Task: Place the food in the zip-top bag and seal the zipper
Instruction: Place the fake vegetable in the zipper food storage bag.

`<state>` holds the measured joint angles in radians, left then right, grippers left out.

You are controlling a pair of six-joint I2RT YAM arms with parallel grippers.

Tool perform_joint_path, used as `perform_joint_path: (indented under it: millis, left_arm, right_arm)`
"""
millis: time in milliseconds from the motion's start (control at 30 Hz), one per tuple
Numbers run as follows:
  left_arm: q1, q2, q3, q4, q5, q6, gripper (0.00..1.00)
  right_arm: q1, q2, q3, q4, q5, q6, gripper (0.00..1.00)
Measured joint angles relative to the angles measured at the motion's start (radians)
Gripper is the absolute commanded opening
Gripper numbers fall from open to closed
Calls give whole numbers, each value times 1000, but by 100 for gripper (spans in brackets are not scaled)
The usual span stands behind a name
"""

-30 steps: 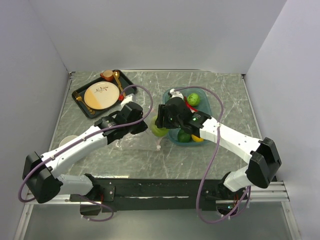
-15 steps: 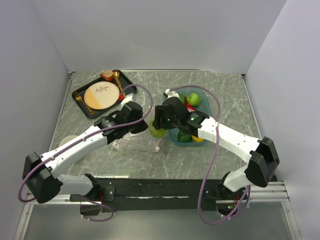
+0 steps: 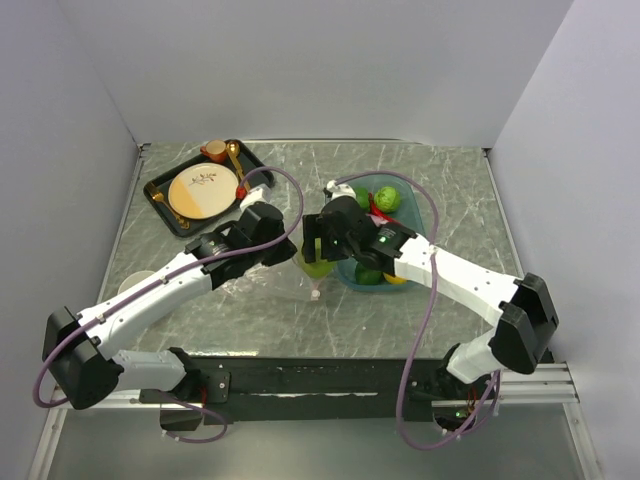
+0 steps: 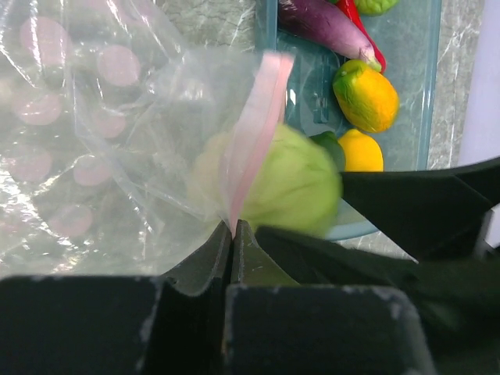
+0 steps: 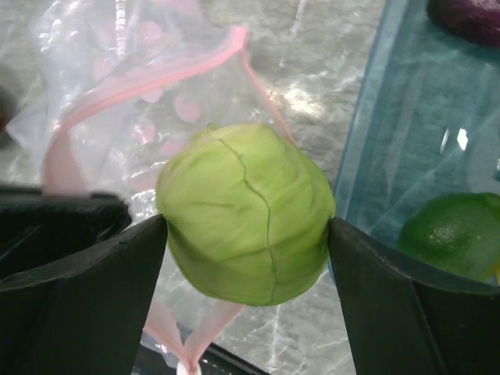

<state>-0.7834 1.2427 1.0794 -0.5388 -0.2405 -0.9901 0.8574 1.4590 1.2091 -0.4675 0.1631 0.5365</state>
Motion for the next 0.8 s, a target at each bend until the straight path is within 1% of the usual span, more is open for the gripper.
perform_joint_path:
  millis: [67,133,200,233,400,533,600,700,733,800]
  left_arm:
    - [0,0,0,0,0,0,1]
    - [0,0,0,0,0,0,1]
    - [0,0,0,0,0,0,1]
    - [0,0,0,-1,0,-1,1]
    - [0,0,-2,4,0,-2,1]
    - [0,0,-16,3,0,-6,1]
    - [0,0,-23,2,-3,-14,1]
    - [0,3,-36,3,-10,-24,1]
    - [0,6,-43,4,-12,-26,1]
    - [0,10,-58,5,-17,-27,1]
  right_arm:
    - [0,-17,-5,11,-24,-6,91]
    - [0,-30,-5,29,-58,-10,83]
    - [0,-38,-5,43,-88,-11,79]
    - [0,-44,-9,58,-109,-10,75]
    - [-5,-76,-61,102,-172,6,74]
    - [-23,-85,-109,108,-169,39,67]
    - [-39,-100,-145,103,-164,58,60]
    - [-55,-121,-199,105,-156,87,41]
    - [-57,-130,-222,107,-156,98,31]
    - [-57,-144,-269,112,-157,115,28]
